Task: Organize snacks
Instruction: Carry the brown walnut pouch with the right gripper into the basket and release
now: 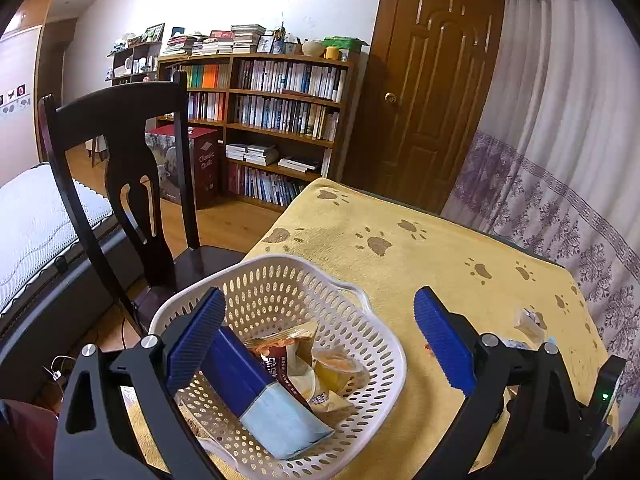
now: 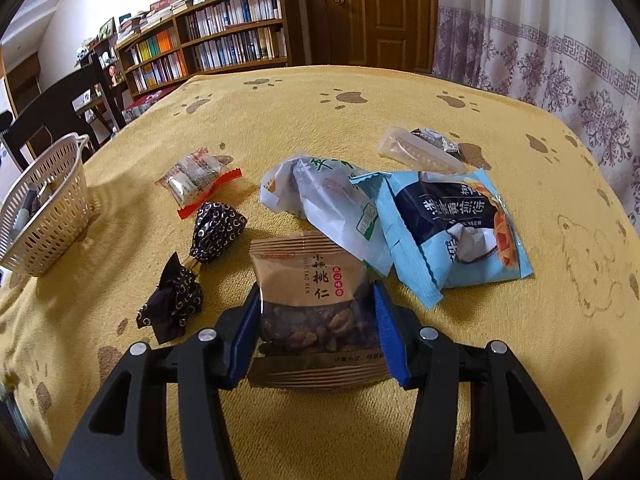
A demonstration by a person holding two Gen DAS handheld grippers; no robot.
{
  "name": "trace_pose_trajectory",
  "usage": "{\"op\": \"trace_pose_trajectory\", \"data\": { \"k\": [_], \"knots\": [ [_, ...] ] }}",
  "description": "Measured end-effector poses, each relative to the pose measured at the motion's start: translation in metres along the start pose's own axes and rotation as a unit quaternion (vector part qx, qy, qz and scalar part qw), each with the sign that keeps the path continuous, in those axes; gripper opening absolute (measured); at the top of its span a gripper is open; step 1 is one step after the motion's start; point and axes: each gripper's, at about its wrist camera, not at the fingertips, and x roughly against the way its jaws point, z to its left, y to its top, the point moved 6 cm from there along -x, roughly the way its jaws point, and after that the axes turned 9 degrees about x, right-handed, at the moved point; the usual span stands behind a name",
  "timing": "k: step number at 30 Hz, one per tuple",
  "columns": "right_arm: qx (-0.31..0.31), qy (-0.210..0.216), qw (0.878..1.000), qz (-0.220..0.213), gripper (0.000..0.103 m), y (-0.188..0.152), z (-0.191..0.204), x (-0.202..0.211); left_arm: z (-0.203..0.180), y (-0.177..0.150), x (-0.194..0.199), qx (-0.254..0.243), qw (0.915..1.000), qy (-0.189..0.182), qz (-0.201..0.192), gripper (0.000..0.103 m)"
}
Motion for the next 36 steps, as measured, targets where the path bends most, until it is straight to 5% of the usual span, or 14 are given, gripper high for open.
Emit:
{"op": "trace_pose_trajectory", "data": {
  "k": [10,25,36],
  "knots": [
    [-0.034,0.044,0.998,-0.006,0.053,-0.002,-0.003,0.006,-0.013,-0.009,-0.002,-0.016,0.9998,-0.006,0.010,0.097],
    [-0.039,0.052,0.998,-0.018,0.052,0.001,-0.005,0.014,-0.063,-0.044,-0.005,-0.099,0.9941,-0.034,0.027,0.097],
    [-0.034,0.090,0.994,-0.056,0.051,0.018,0.019,0.040,-0.032,-0.012,0.015,-0.056,0.9981,-0.024,-0.007,0.097]
  ]
}}
